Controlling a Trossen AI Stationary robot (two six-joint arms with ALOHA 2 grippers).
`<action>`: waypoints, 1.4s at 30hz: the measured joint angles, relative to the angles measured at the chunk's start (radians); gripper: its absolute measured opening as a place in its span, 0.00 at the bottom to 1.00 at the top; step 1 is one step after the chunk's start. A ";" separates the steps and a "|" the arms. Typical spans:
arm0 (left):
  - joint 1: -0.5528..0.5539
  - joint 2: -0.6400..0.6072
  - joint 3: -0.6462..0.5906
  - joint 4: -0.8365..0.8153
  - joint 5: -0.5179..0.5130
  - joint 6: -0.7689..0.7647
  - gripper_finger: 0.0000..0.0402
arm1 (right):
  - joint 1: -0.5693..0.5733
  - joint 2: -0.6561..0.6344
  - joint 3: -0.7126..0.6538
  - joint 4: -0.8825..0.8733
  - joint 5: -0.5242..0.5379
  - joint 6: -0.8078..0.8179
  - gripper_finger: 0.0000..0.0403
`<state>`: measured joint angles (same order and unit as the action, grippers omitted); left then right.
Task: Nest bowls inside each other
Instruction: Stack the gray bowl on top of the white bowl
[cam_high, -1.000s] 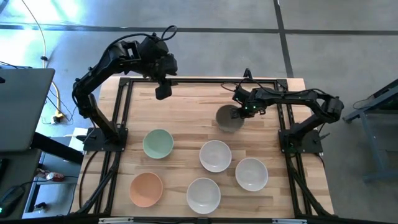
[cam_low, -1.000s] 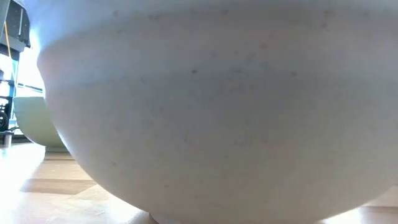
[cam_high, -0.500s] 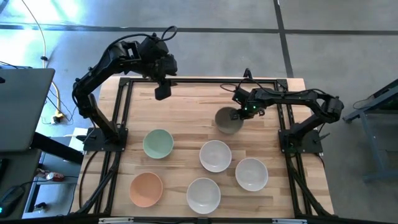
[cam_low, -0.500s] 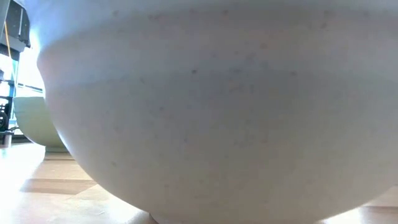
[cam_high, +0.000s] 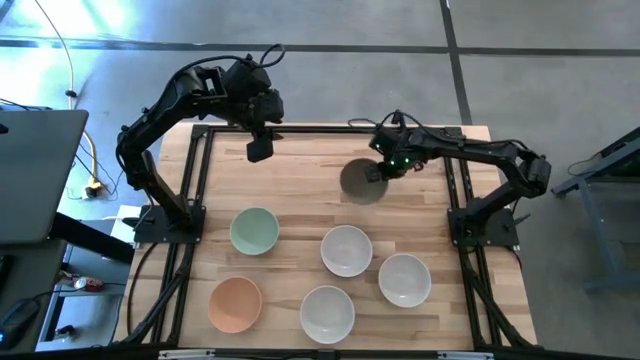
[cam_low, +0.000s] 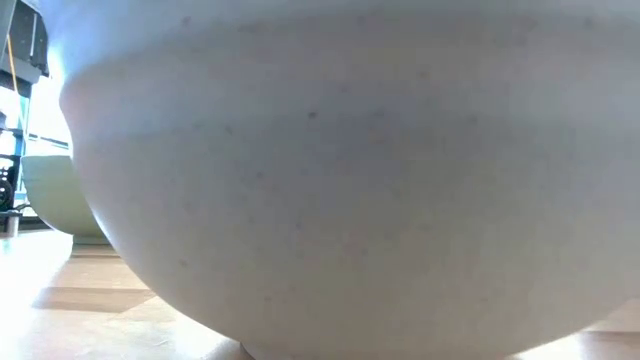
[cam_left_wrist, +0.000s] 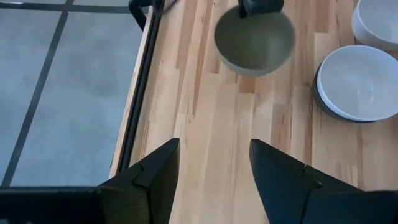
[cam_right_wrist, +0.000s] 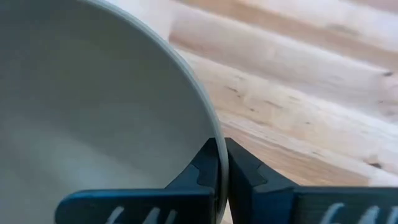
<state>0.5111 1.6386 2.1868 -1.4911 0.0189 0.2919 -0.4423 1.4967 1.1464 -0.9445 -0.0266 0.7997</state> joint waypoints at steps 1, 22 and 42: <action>0.000 0.000 0.000 -0.004 0.000 0.000 0.46 | 0.000 0.000 0.024 -0.019 0.001 -0.009 0.00; 0.072 0.000 0.000 -0.032 0.005 -0.001 0.46 | 0.211 0.000 0.208 -0.219 -0.058 0.114 0.00; 0.072 0.000 0.000 -0.027 0.028 -0.001 0.46 | 0.418 0.000 0.208 -0.178 -0.089 0.351 0.00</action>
<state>0.5831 1.6383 2.1868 -1.5183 0.0468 0.2913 -0.0245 1.4963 1.3544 -1.1224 -0.1157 1.1502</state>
